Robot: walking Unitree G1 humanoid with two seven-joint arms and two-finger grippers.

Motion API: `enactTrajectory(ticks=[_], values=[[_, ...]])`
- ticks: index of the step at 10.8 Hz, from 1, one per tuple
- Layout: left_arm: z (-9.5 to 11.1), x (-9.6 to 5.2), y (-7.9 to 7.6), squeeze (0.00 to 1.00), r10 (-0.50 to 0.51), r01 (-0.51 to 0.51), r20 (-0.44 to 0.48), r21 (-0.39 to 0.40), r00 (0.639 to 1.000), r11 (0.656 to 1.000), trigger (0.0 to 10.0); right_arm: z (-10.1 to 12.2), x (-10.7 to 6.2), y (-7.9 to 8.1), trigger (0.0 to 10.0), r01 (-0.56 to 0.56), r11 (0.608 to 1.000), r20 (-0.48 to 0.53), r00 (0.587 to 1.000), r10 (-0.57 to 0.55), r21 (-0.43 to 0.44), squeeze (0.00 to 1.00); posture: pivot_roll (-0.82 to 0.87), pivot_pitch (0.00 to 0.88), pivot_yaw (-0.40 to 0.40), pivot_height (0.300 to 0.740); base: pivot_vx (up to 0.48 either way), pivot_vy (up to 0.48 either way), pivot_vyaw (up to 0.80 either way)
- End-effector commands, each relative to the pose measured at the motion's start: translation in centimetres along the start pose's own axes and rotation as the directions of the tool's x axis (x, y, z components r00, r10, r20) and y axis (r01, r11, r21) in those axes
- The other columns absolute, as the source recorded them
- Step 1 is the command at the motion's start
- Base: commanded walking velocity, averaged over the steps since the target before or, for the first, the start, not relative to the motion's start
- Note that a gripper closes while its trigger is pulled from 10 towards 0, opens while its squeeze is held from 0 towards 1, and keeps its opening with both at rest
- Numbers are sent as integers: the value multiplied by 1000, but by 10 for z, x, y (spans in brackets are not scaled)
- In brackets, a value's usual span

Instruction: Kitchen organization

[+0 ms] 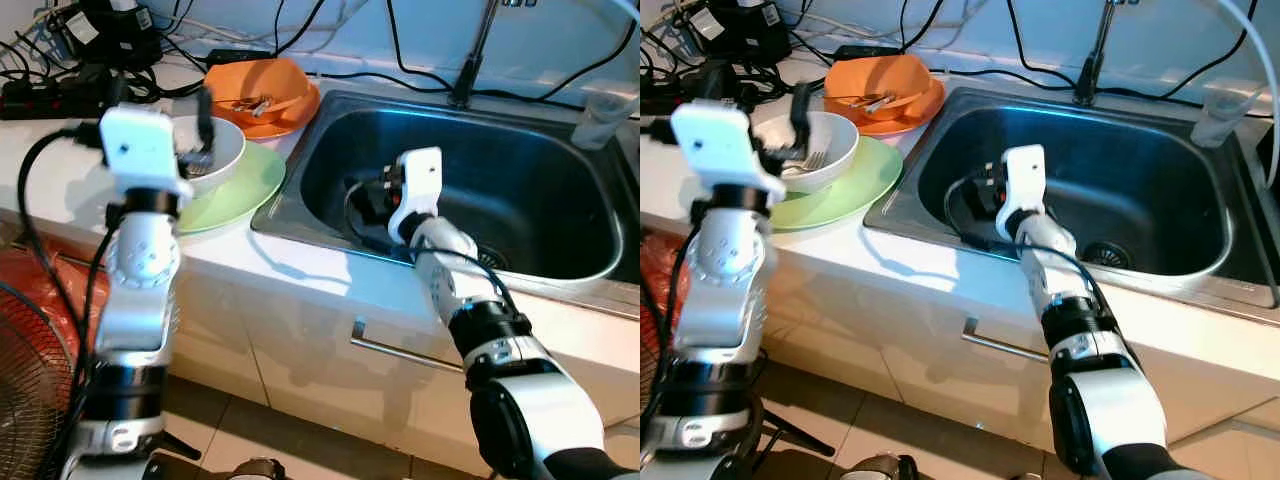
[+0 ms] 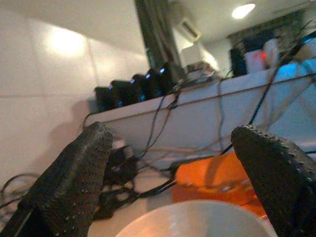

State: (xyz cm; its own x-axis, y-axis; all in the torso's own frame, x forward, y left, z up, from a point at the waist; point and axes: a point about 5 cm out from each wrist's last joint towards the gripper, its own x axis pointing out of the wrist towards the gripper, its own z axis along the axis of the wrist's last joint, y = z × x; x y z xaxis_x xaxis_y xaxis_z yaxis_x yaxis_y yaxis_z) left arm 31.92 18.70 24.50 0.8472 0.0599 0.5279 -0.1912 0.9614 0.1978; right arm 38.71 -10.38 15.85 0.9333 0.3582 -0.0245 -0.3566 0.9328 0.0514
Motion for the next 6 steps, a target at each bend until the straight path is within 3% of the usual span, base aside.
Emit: enactTrajectory(ticks=[1,3,4,5,6], values=[[-3,-2,9,1000,55,-54,-23,15,998,998,10000,-2,-1,1,10000,-15,1000,-13,1000,15,-12,0,102,36,14,740,0,0,0],[-13,-7,16,980,108,-106,-98,22,989,994,10000,-2,-1,1,10000,-23,1000,-17,1000,22,-16,0,97,34,16,740,0,0,0],[-20,-10,18,749,125,-123,-133,26,983,992,10000,-2,-1,2,10000,-27,999,-17,1000,26,-22,0,96,35,16,740,0,0,0],[-27,-12,18,86,125,-124,-165,17,978,992,10000,-2,-1,2,10000,-27,999,-18,999,26,-25,0,92,35,18,740,0,0,0],[-33,-13,18,0,132,-133,-195,7,972,991,10000,-2,-1,2,10000,-27,999,-17,1000,26,-27,0,89,35,20,740,0,0,0]])
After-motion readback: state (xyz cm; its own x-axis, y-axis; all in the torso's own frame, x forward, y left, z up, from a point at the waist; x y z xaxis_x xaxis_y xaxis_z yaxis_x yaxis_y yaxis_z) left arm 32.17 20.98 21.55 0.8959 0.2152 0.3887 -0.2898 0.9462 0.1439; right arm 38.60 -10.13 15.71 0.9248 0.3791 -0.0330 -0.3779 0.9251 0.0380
